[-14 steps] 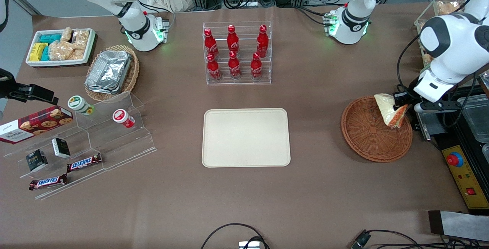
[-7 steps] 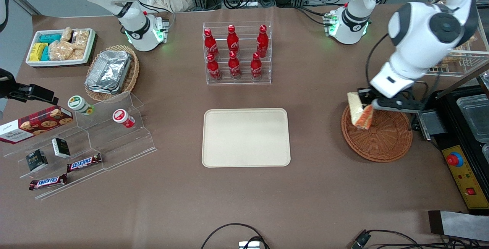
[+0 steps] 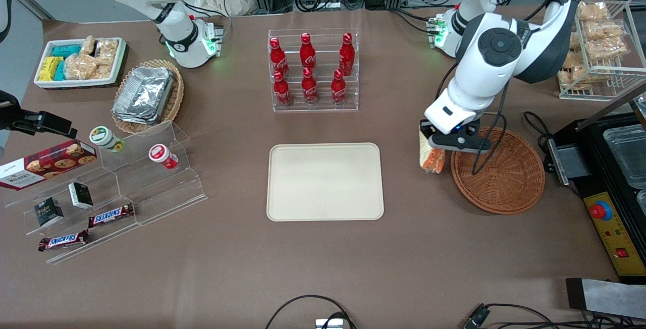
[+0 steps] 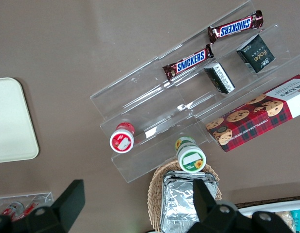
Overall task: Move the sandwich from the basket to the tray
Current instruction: 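Lift the sandwich out of the basket and carry it toward the tray, then lower the held sandwich onto the cream tray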
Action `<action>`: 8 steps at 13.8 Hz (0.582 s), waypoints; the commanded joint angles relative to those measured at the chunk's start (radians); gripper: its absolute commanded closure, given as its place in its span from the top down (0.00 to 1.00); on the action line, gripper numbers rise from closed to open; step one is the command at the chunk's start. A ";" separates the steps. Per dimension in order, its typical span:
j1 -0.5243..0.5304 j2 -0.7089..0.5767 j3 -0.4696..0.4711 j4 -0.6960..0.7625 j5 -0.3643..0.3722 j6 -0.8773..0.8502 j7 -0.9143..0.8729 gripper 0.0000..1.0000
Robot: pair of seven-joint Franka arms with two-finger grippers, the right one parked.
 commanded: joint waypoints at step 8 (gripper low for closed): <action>-0.141 0.293 -0.031 0.249 0.180 -0.015 -0.233 0.07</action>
